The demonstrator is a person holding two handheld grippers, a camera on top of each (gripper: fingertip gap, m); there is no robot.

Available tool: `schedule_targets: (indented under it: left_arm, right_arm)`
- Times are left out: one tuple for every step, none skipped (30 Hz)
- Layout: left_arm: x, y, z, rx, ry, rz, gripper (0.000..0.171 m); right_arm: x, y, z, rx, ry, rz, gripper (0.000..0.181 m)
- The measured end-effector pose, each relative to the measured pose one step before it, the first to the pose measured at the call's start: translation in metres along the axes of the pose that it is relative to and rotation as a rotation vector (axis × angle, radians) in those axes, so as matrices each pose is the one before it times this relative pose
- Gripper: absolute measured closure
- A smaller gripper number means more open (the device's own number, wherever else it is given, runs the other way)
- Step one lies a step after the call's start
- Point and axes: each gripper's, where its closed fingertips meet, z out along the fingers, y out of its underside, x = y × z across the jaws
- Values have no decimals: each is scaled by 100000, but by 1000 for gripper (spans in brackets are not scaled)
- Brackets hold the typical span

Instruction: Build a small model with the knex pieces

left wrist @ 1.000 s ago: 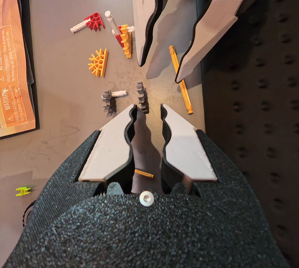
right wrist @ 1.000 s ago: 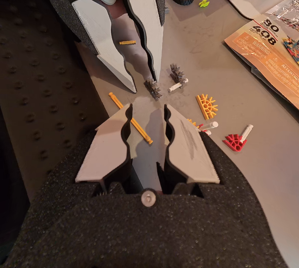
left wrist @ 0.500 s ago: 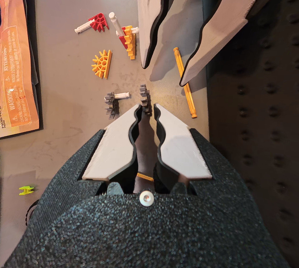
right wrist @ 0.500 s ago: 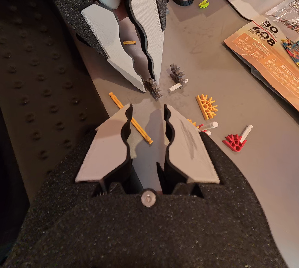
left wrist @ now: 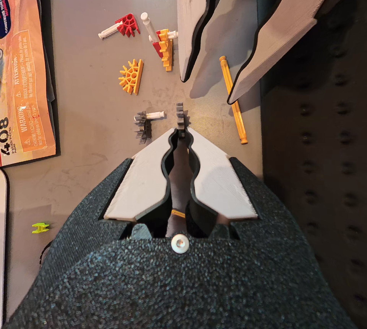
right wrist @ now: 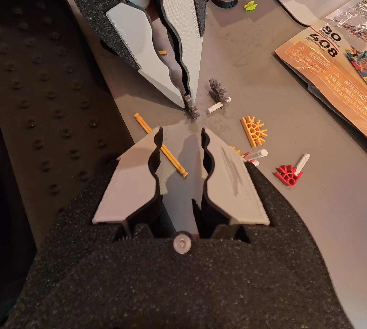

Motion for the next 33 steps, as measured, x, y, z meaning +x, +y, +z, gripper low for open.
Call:
schedule_targets:
  left_arm:
    - [-65, 7, -20, -48, -225, -2, 166]
    - [-13, 8, -34, -42, 104, -108, 166]
    - [-51, 19, -3, -108, -151, 9, 166]
    - [-68, 19, -20, -115, -350, 103, 166]
    - [-14, 28, -1, -149, -29, 38, 166]
    - [2, 36, 8, -219, 91, 79, 166]
    - [-68, 49, -9, -285, -308, 109, 166]
    - [-70, 52, -6, -288, -243, -7, 166]
    - [-65, 1, -25, 26, -117, -88, 166]
    - [-33, -9, -41, 79, 162, -191, 166]
    - [-79, -1, -35, 63, -168, -165, 166]
    - [-90, 2, -20, 41, -195, -178, 166]
    - [-60, 21, -8, -10, -35, -214, 166]
    - [-57, 3, -4, 162, -85, -222, 166]
    - [-42, 13, 4, 138, 29, -319, 166]
    - [-10, 32, 10, 3, 87, -179, 166]
    - [2, 19, 8, -4, 181, -188, 166]
    - [33, -22, -11, 261, 529, -483, 166]
    - [40, -62, -12, 524, 637, -708, 166]
    - [-5, -34, -13, 310, 387, -527, 166]
    - [-49, 36, 3, -48, 4, -244, 166]
    - [-33, 45, 0, -109, 127, -377, 166]
    - [7, 3, -13, 120, 388, -501, 166]
    - [-13, -20, -20, 276, 218, -311, 166]
    - [-14, -3, -36, -6, 170, -263, 166]
    - [-10, 33, -29, -230, 266, -221, 166]
    - [-25, 21, -46, -237, 162, -120, 166]
    - [-85, -6, -46, -34, -219, -59, 166]
    - [-38, -28, -41, -29, 91, -119, 166]
    - [0, -18, -29, -30, 216, -90, 166]
    - [-11, -4, -21, -132, 192, -89, 166]
    - [-29, 15, 1, -208, -54, 36, 166]
    - [-12, 1, -7, -99, 23, 52, 166]
  right_arm:
    - [1, 2, 2, -57, 12, -54, 143]
    - [-2, 7, 10, -39, 18, -26, 143]
    - [-1, 4, -5, -8, 43, -24, 143]
    - [2, -8, -9, 25, 46, -44, 143]
    - [-3, -4, -1, 47, 26, -35, 143]
    - [5, 0, -3, 42, 1, -5, 143]
    - [-6, -1, 1, 10, -32, 17, 143]
    - [-7, 2, -1, -13, -38, 24, 143]
    - [3, 1, 3, -22, -39, 1, 143]
    - [-5, 3, -2, -22, -43, -15, 143]
    - [-9, 9, 6, -11, -51, 9, 143]
    - [-5, -2, 4, -4, -82, 32, 143]
    - [-9, -1, 4, -11, -111, 39, 143]
    - [2, 4, 1, -22, -104, 77, 143]
    - [-4, -5, 8, -1, -107, 87, 143]
    - [-4, -1, 1, 37, -87, 70, 143]
    - [-1, -9, -6, 41, -77, 63, 143]
    - [1, 1, -1, 20, -74, 30, 143]
    - [-7, 0, 0, 3, -55, -13, 143]
    - [-19, -1, 1, -18, -56, -28, 143]
    - [1, 9, 9, -28, -57, -16, 143]
    - [-12, 1, -4, 9, -26, -8, 143]
    - [-1, -13, -4, 40, -21, -17, 143]
    - [0, 0, -3, 47, -36, -8, 143]
    - [-11, -1, -5, 72, -44, 14, 143]
    - [1, -7, -13, 84, -52, 26, 143]
    - [3, -13, -4, 66, -57, 45, 143]
    - [-7, 1, -4, 35, -68, 26, 143]
    - [-8, -2, 1, 11, -60, -4, 143]
    - [0, -1, 3, -11, -58, 4, 143]
    - [-9, 15, 0, -7, -82, 23, 143]
    - [-8, -4, 5, 10, -99, 41, 143]
    - [8, -10, -3, 28, -80, 60, 143]
